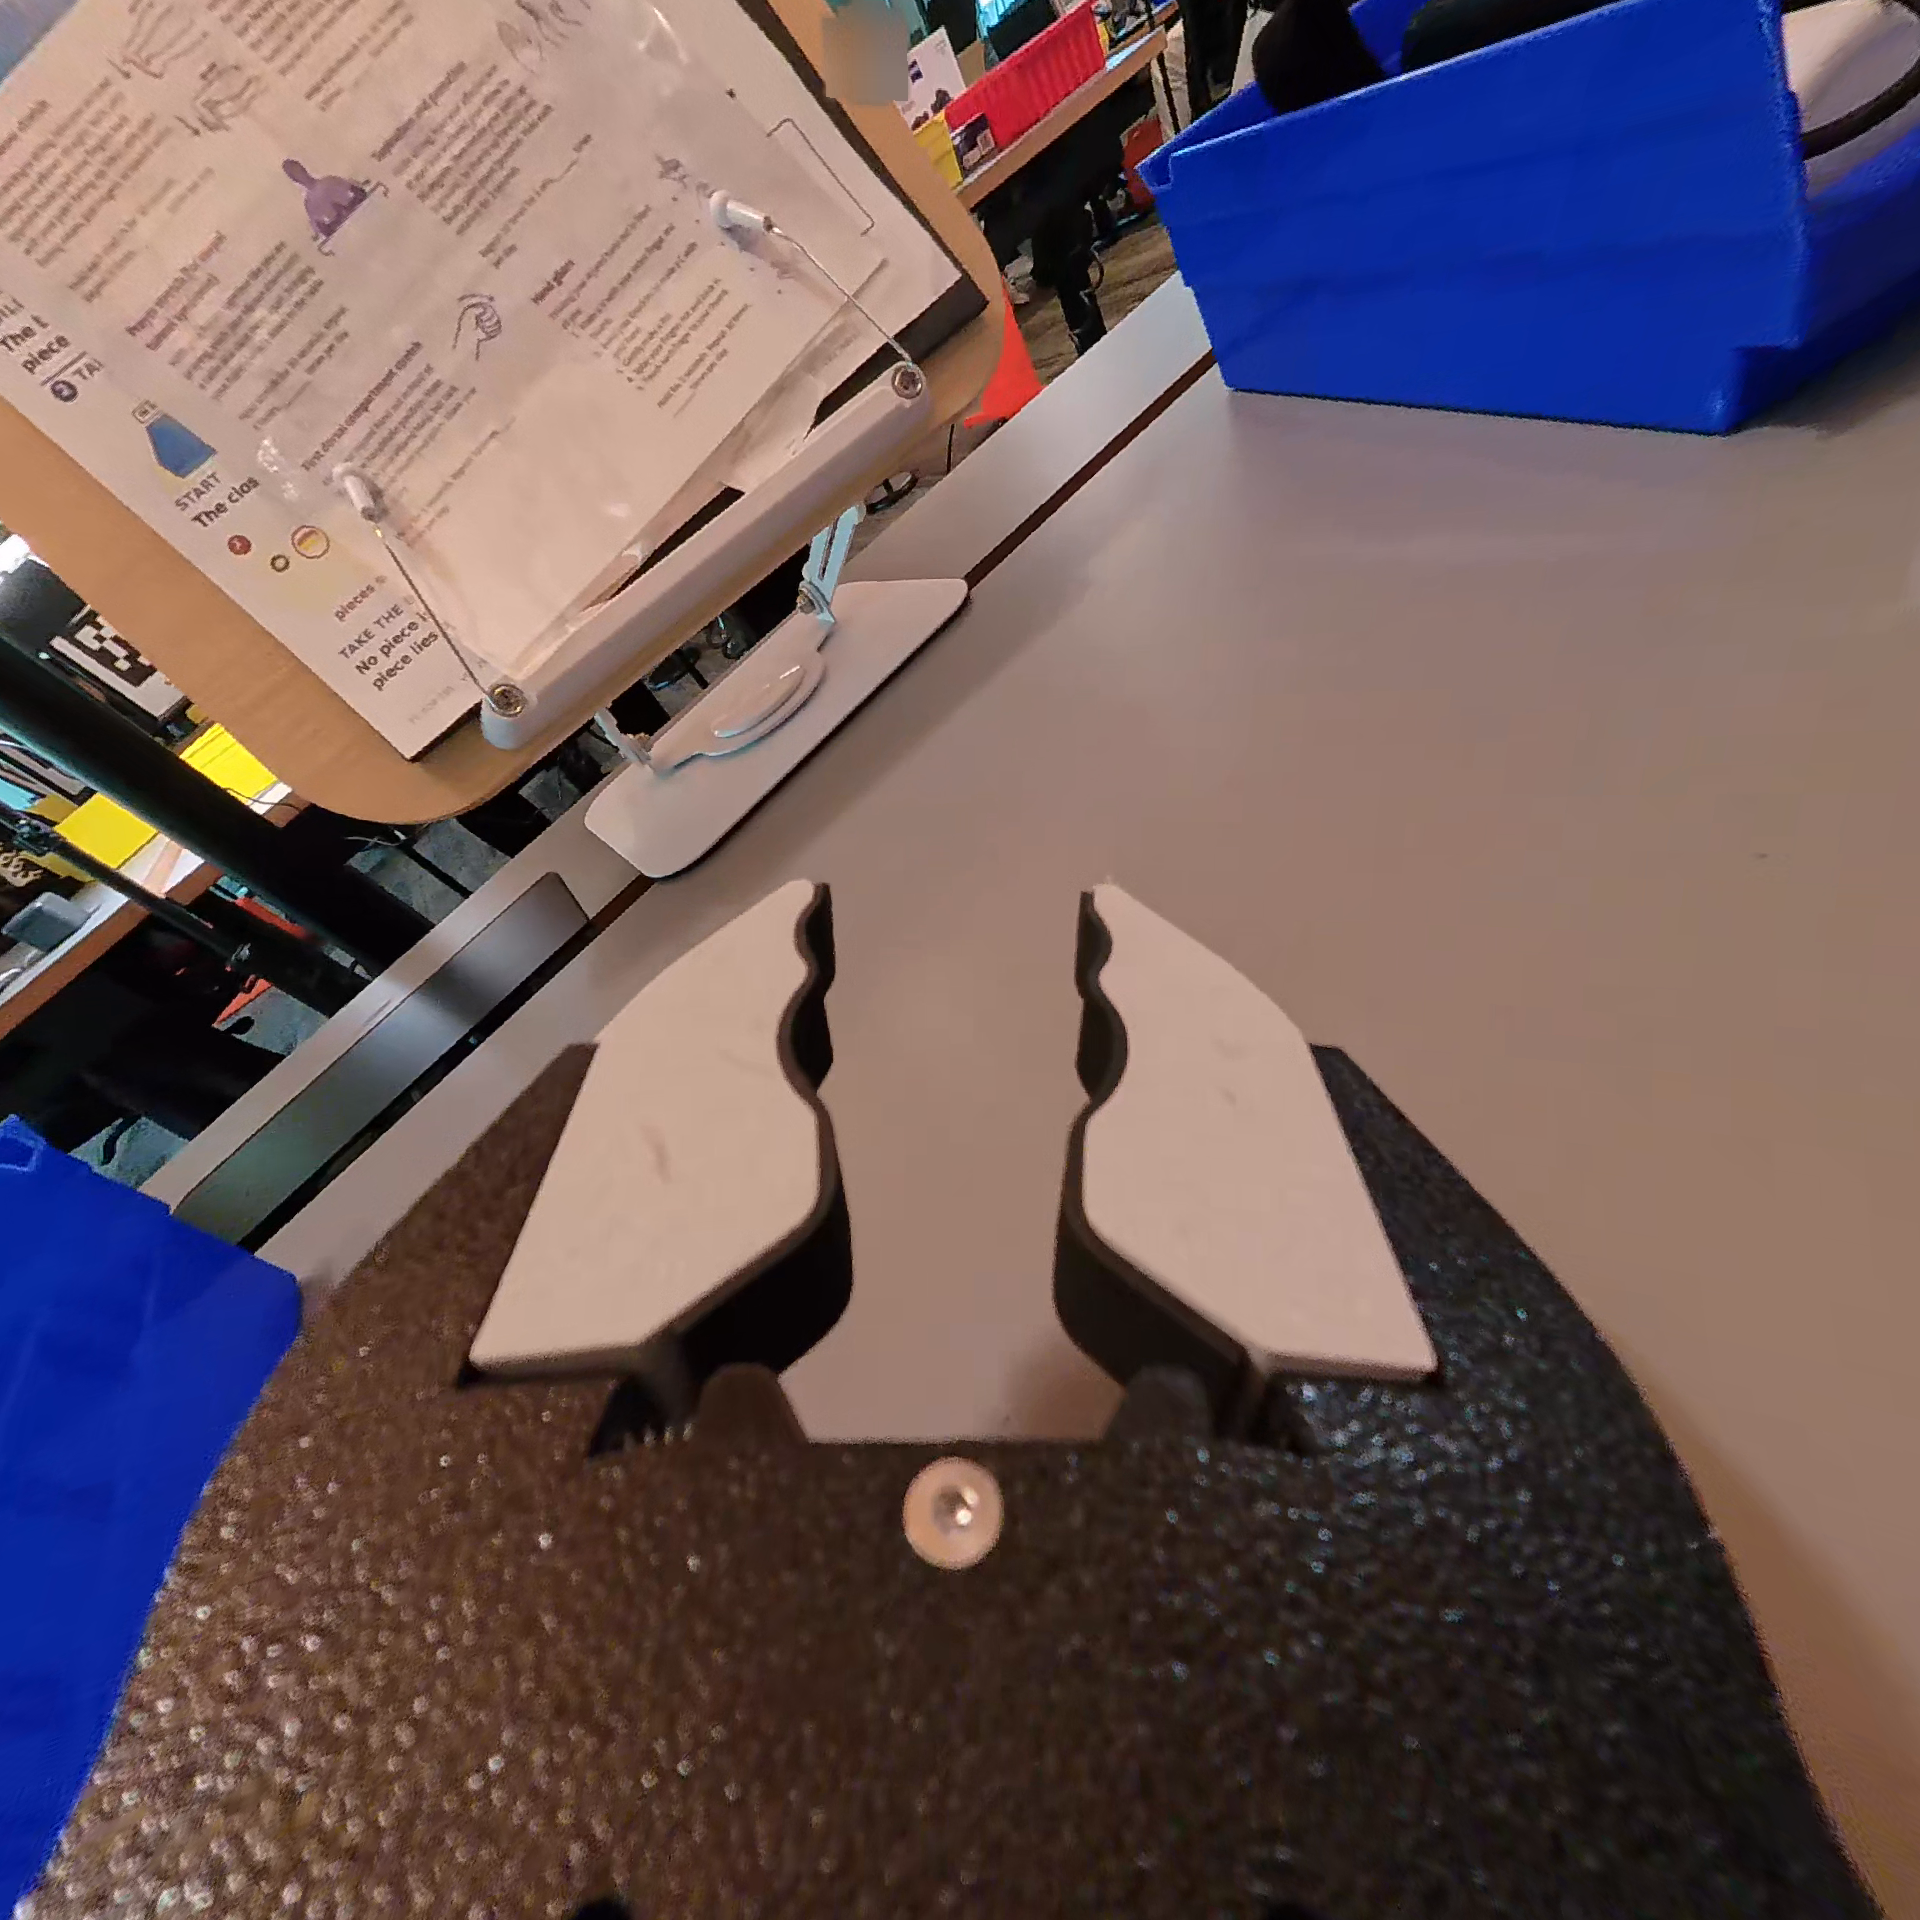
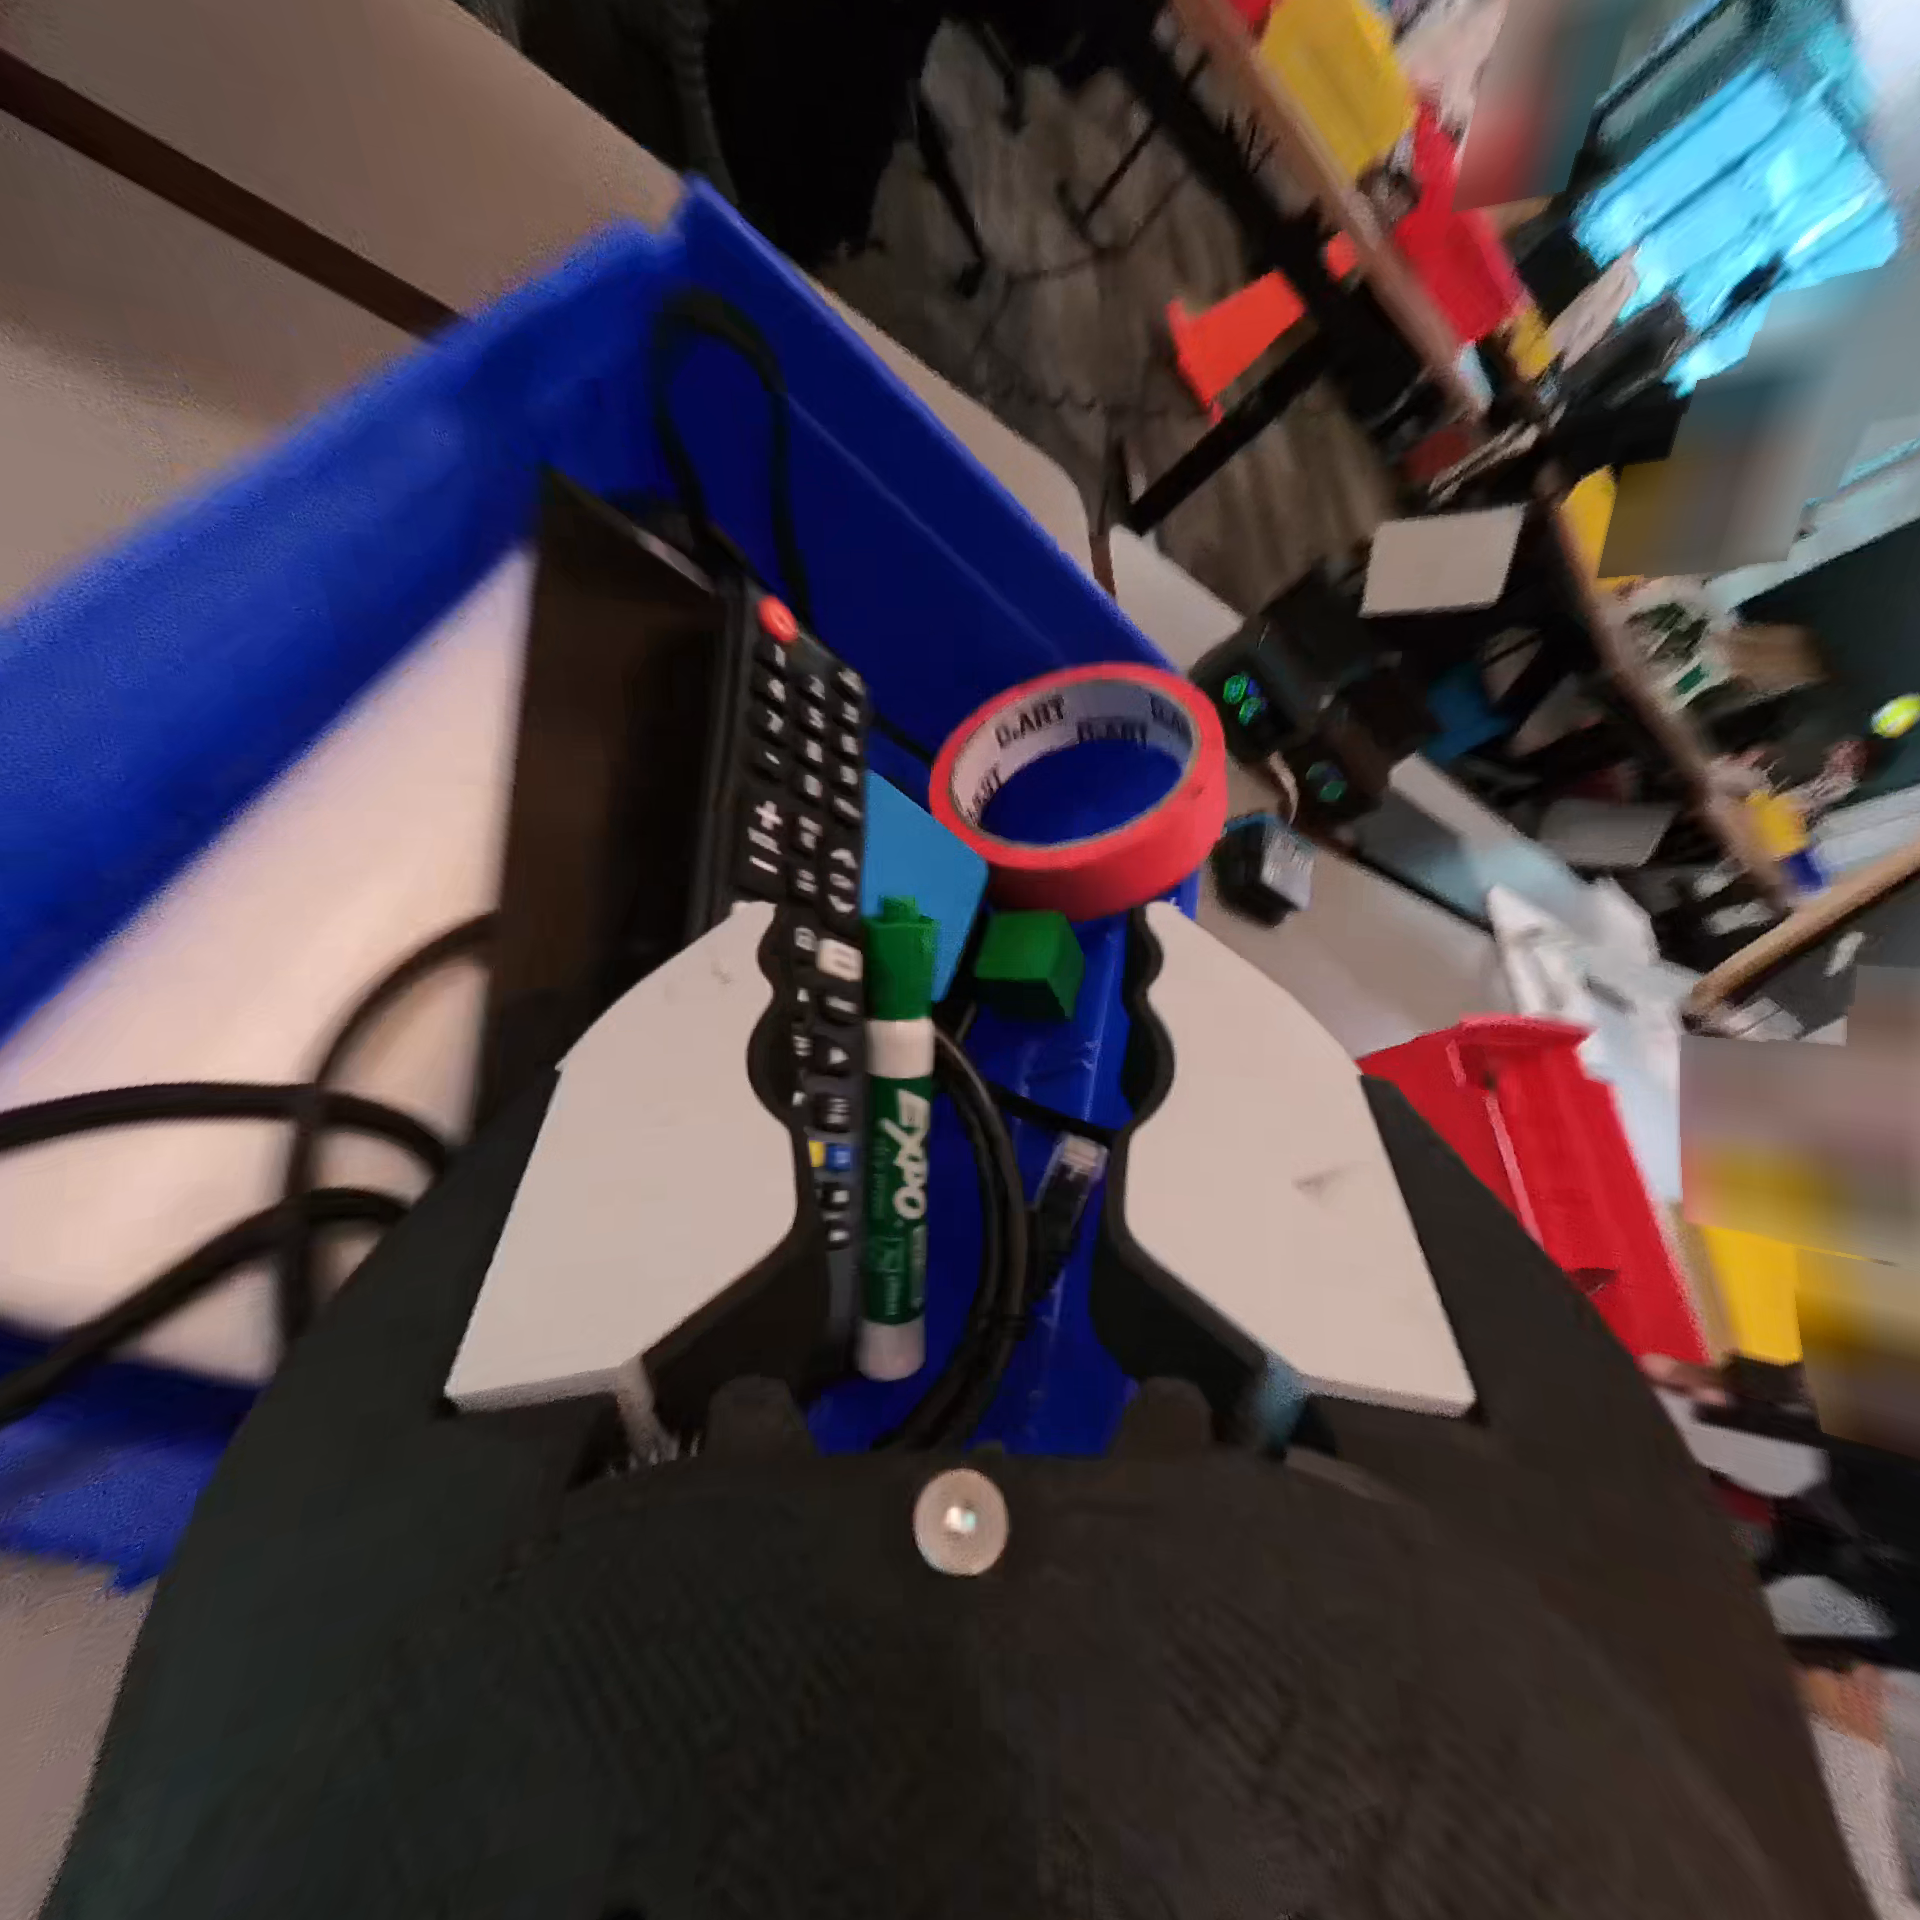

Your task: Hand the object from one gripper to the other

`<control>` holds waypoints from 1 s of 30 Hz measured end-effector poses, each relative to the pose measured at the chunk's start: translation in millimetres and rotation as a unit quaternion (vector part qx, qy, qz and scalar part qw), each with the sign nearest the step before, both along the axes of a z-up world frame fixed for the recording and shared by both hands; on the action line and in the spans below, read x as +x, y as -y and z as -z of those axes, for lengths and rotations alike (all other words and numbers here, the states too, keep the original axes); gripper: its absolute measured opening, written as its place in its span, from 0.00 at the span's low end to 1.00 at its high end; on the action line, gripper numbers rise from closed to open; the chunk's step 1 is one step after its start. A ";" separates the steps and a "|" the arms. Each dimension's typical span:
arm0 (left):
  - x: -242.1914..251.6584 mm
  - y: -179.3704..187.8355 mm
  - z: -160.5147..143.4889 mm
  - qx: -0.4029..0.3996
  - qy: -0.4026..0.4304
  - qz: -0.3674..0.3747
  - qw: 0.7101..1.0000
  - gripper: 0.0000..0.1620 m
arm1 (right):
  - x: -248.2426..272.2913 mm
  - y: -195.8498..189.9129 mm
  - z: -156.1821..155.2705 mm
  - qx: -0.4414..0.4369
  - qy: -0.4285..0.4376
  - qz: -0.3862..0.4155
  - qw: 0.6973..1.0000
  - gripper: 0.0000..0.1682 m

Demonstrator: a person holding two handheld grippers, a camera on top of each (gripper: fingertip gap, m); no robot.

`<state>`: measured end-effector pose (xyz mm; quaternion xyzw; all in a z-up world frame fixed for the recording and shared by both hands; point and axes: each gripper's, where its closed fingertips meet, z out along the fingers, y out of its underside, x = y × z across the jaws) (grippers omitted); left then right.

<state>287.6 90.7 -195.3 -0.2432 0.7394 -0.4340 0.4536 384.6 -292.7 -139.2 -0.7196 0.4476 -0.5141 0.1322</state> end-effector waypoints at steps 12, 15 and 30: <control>0.3 -13.6 -15.1 -0.033 0.001 -0.018 0.999 0.27 | -23.8 -180.8 -8.9 -0.034 0.045 -0.166 0.984 0.40; -6.0 -21.5 -28.3 -0.074 -0.015 -0.016 0.997 0.30 | -29.0 -214.4 12.2 0.022 0.021 -0.215 0.976 0.42; 70.2 -316.5 -55.0 -0.155 -0.277 -0.302 0.899 0.50 | -66.5 -262.6 12.6 0.167 0.183 -0.360 0.900 0.41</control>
